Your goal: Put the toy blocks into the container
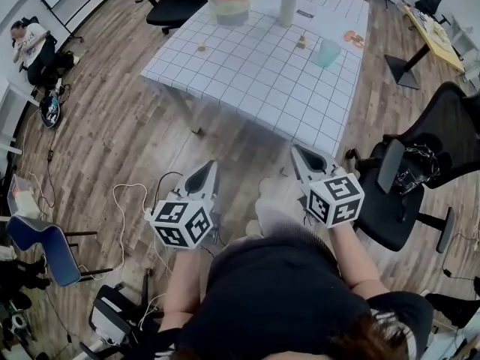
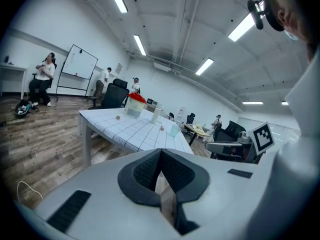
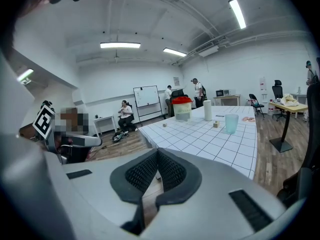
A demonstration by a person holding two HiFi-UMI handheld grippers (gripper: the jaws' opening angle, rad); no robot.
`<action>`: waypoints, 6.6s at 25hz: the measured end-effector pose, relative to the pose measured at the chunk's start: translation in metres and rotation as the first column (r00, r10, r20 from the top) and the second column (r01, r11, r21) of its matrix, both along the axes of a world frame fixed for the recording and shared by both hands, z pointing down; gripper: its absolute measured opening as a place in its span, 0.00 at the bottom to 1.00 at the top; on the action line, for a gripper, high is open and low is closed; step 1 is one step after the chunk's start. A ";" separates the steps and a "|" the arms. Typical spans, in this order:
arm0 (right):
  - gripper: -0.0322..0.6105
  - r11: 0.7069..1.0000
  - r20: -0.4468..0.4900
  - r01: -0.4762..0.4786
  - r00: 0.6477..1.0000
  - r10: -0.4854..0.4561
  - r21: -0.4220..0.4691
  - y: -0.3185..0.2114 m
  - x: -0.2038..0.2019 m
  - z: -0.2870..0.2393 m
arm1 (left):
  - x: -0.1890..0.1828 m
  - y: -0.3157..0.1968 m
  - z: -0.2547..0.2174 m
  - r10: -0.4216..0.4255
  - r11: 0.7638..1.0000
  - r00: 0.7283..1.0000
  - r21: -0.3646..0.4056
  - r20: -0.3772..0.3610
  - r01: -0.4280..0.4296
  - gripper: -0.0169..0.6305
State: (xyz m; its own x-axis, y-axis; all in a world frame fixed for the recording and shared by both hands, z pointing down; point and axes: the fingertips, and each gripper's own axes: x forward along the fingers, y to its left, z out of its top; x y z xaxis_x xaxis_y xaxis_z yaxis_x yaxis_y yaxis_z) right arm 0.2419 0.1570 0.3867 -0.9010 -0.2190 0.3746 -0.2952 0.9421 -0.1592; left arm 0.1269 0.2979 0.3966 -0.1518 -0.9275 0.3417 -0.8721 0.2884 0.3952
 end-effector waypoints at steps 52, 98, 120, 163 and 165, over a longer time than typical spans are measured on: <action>0.07 0.998 -0.050 -0.017 0.999 0.014 -0.064 -0.217 -0.196 0.030 | -0.234 -0.257 0.004 -0.078 0.994 0.979 -0.059 0.187 0.091 0.26; 0.07 0.975 -0.305 -0.141 0.949 0.084 -0.172 -0.274 -0.300 0.110 | -0.411 -0.345 0.158 0.001 0.899 0.993 -0.436 0.121 0.052 0.29; 0.07 0.985 -0.208 -0.114 0.974 0.086 -0.127 -0.274 -0.296 0.075 | -0.367 -0.391 0.053 0.175 0.962 0.968 -0.242 0.177 -0.130 0.27; 0.07 0.962 -0.169 -0.258 0.956 0.241 -0.086 -0.297 -0.300 0.052 | -0.383 -0.508 -0.075 0.280 0.955 0.826 -0.053 0.488 -0.293 0.28; 0.07 0.962 -0.163 -0.263 0.955 0.247 -0.081 -0.300 -0.298 0.050 | -0.374 -0.500 -0.075 0.294 0.949 0.843 -0.035 0.450 -0.313 0.24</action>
